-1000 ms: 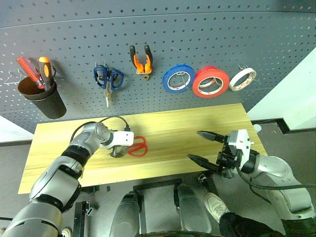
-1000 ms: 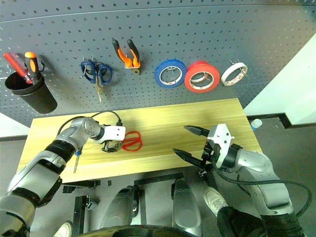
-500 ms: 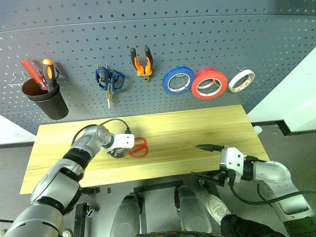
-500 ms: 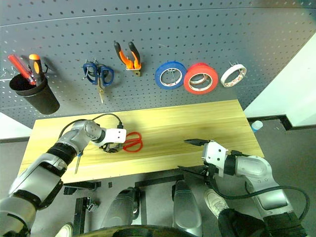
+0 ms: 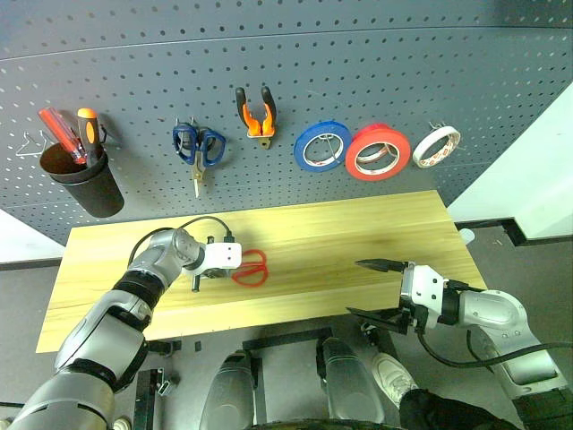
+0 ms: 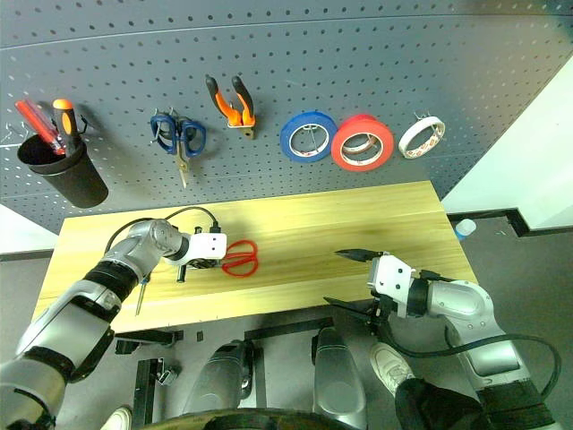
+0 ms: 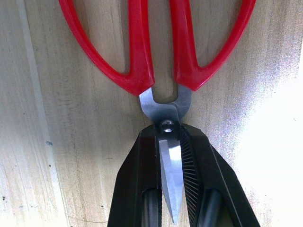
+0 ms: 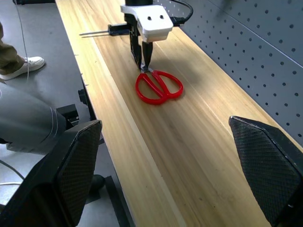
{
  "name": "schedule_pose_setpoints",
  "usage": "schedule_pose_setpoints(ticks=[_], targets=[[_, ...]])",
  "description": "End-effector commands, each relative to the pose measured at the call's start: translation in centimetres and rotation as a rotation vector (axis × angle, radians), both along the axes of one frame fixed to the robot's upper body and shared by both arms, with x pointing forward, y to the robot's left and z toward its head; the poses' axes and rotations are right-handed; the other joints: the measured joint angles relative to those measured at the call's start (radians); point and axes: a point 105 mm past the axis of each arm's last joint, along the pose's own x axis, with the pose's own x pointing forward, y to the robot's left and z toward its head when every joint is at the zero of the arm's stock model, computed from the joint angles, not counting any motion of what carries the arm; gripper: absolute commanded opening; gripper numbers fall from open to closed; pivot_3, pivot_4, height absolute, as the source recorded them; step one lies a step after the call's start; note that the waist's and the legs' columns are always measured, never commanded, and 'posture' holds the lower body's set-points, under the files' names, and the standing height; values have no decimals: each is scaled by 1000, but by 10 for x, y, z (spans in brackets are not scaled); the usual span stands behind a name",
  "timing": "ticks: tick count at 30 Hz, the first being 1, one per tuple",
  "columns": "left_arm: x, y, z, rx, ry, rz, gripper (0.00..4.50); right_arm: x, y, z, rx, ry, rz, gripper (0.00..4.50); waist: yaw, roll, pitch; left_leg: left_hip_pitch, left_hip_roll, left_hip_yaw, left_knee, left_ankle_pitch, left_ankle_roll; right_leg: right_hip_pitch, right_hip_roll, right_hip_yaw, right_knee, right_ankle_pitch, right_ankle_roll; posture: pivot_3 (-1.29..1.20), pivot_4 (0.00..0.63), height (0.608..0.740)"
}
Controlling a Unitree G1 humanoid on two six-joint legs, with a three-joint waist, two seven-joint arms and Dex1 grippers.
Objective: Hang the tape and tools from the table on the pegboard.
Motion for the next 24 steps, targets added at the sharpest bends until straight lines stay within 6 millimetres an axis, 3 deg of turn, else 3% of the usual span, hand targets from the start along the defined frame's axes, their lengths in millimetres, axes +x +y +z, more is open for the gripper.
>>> schedule_pose_setpoints(ticks=[1,6,11,17,24], targets=[[-4,-2,2,-78,9,35,245,-1,2,7,24,-37,19,4500,-1,0,0,0,0,0,0,0,0,0,0,0,0,0,0,-142,166,730],[-7,-1,23,-243,-42,82,245,1,4,12,37,-69,28,4500,-2,0,0,0,0,0,0,0,0,0,0,0,0,0,0,-146,170,730],[-25,5,47,-428,-110,142,245,6,13,28,83,-124,51,4500,-3,0,0,1,0,0,-1,0,0,0,0,1,1,0,0,-143,171,730],[-45,11,92,-807,-314,278,245,15,22,51,133,-181,82,4500,0,0,0,2,1,1,0,0,0,0,0,1,1,0,0,-125,171,730],[-71,42,124,-1087,-553,508,245,24,41,116,310,-302,158,4500,0,1,-1,7,1,1,-2,0,0,4,0,2,2,-1,-2,-93,170,730]])
